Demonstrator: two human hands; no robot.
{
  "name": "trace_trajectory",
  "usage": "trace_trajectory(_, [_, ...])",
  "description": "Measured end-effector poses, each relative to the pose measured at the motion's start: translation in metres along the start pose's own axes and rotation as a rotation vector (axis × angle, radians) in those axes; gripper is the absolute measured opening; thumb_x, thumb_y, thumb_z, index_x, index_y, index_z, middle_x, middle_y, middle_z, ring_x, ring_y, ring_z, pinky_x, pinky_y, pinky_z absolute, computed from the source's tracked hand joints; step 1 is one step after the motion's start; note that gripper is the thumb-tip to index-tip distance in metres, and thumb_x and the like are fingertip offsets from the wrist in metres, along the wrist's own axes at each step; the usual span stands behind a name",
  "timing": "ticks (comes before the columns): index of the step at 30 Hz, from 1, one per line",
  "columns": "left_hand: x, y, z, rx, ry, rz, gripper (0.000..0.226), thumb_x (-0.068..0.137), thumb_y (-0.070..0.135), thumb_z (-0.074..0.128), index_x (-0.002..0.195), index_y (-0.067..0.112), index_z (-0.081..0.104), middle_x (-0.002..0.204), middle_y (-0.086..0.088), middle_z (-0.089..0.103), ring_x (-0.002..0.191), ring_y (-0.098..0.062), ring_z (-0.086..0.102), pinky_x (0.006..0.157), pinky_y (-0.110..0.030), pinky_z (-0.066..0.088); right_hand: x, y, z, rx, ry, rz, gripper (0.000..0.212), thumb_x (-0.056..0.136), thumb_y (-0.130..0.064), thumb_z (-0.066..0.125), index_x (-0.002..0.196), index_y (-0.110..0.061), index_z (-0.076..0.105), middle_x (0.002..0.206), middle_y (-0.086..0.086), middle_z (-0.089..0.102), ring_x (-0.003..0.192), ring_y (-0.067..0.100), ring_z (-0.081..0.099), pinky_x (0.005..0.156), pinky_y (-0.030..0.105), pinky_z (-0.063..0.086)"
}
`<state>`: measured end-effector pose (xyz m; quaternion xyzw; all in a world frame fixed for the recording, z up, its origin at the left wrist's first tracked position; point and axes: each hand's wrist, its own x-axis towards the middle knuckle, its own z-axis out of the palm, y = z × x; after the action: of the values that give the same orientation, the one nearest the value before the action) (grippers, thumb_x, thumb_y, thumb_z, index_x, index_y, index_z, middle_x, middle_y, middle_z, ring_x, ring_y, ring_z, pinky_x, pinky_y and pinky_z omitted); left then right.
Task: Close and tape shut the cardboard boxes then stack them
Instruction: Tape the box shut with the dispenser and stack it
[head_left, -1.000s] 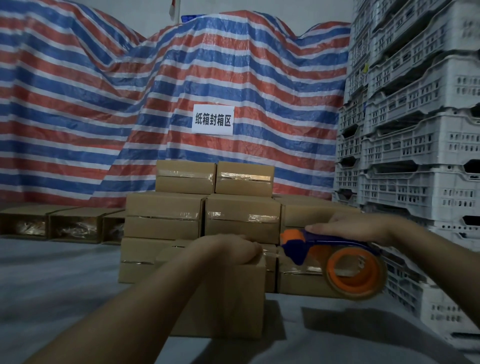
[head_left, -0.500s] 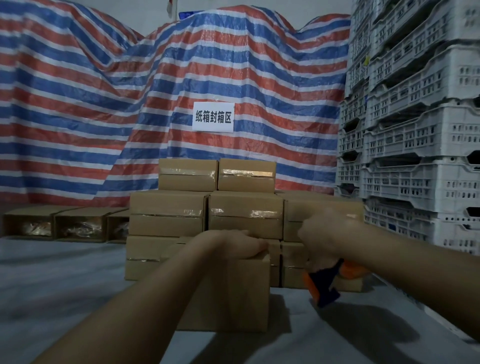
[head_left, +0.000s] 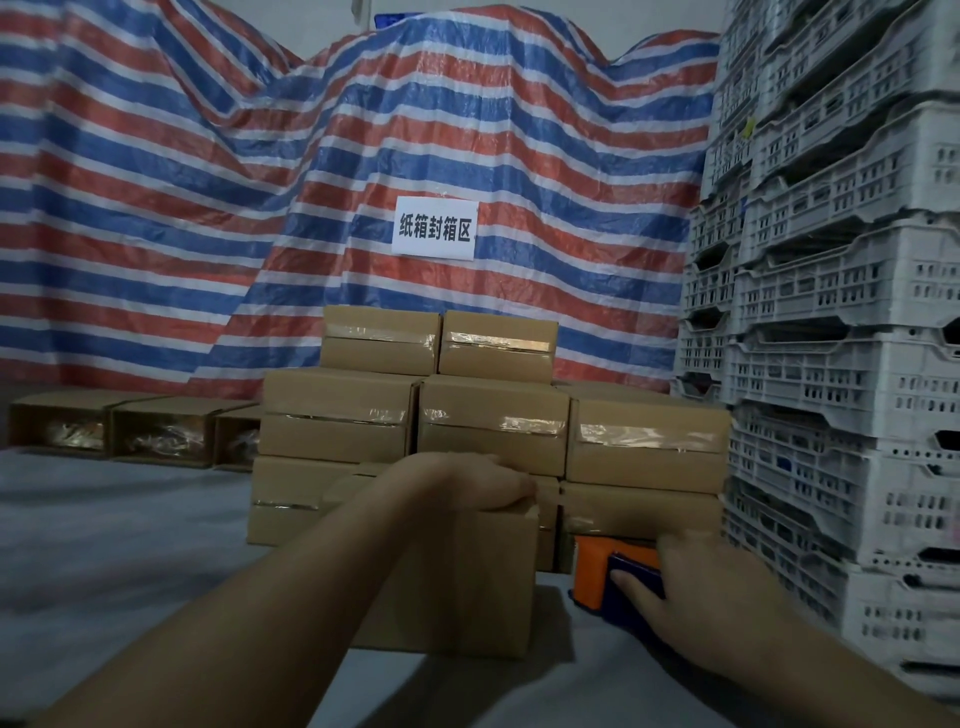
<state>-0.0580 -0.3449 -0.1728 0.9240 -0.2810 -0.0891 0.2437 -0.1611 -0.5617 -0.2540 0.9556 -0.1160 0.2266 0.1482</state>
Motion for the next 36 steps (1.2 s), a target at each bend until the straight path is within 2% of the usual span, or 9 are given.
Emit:
trace_trajectory(4, [-0.002,0.001,0.000,-0.026,-0.022,0.011,0.041,0.102,0.045,0.039,0.136,0.023,0.048,0.110,0.000,0.056,0.091,-0.012,0.056,0.071,-0.027,0.042,0.007,-0.004,-0.030,0.067,0.049,-0.009,0.066,0.091,-0.079,0.020,0.071,-0.026,0.054,0.066,-0.007,0.057,0.058,0.005,0.056,0.052,0.024,0.048])
trace_trajectory(6, [-0.004,0.003,0.000,-0.043,-0.033,0.013,0.040,0.103,0.044,0.039,0.134,0.021,0.049,0.102,0.003,0.057,0.085,-0.009,0.055,0.069,-0.024,0.042,0.016,-0.010,-0.044,0.326,0.165,-0.079,0.053,0.095,-0.069,0.025,0.079,-0.029,0.055,0.073,-0.008,0.059,0.064,0.004,0.057,0.062,0.028,0.054])
trace_trajectory(9, [-0.005,0.004,0.002,-0.056,-0.020,0.021,0.037,0.102,0.043,0.039,0.130,0.022,0.050,0.118,-0.005,0.058,0.093,-0.012,0.055,0.077,-0.026,0.043,0.028,-0.037,-0.056,0.657,0.211,-0.225,0.039,0.101,-0.054,0.036,0.121,-0.028,0.058,0.111,-0.010,0.060,0.099,0.002,0.054,0.088,0.028,0.050])
trace_trajectory(13, [-0.008,0.005,0.000,-0.029,0.020,0.046,0.040,0.103,0.035,0.036,0.137,0.019,0.048,0.135,-0.009,0.054,0.105,-0.015,0.054,0.083,-0.025,0.037,0.039,-0.074,-0.049,0.878,0.003,-0.181,0.060,0.105,-0.054,0.027,0.159,-0.026,0.024,0.162,-0.008,0.029,0.147,0.007,0.025,0.115,0.025,0.018])
trace_trajectory(17, [-0.007,0.006,0.000,0.034,0.024,0.021,0.050,0.105,0.039,0.030,0.147,0.013,0.040,0.148,-0.012,0.044,0.134,-0.027,0.042,0.108,-0.032,0.032,0.044,-0.106,-0.036,1.509,-0.297,0.222,0.070,0.100,-0.066,0.024,0.158,-0.028,0.029,0.158,0.008,0.040,0.145,0.026,0.037,0.122,0.049,0.025])
trace_trajectory(22, [-0.010,0.009,-0.001,0.148,0.041,0.014,0.046,0.109,0.024,0.019,0.151,0.008,0.028,0.155,-0.018,0.031,0.141,-0.031,0.032,0.110,-0.036,0.027,0.030,-0.123,-0.021,2.051,-0.253,0.515,0.073,0.088,-0.069,0.046,0.141,-0.020,0.054,0.118,0.017,0.070,0.108,0.032,0.069,0.100,0.049,0.051])
trace_trajectory(28, [-0.011,0.004,-0.001,-0.180,0.254,0.054,0.042,0.105,0.023,0.027,0.140,0.010,0.046,0.137,-0.013,0.051,0.121,-0.025,0.049,0.093,-0.030,0.040,0.022,-0.123,-0.032,2.011,-0.213,0.570,0.073,0.093,-0.068,0.044,0.147,-0.019,0.048,0.133,0.019,0.061,0.119,0.035,0.061,0.107,0.053,0.046])
trace_trajectory(33, [-0.025,-0.014,-0.014,-0.774,0.678,0.140,0.022,0.101,0.023,0.044,0.096,0.018,0.064,0.095,-0.008,0.066,0.087,-0.021,0.061,0.081,-0.035,0.049,0.023,-0.115,-0.038,1.961,-0.344,0.560,0.076,0.095,-0.074,0.029,0.138,-0.018,0.058,0.127,0.019,0.066,0.122,0.035,0.058,0.112,0.054,0.039])
trace_trajectory(36, [-0.042,-0.041,-0.028,-0.687,0.902,0.174,0.024,0.101,0.026,0.042,0.090,0.017,0.062,0.083,-0.010,0.064,0.073,-0.021,0.059,0.069,-0.038,0.050,0.023,-0.110,-0.037,1.886,-0.456,0.531,0.082,0.092,-0.079,0.026,0.142,-0.021,0.052,0.132,0.021,0.061,0.125,0.038,0.053,0.113,0.056,0.035])
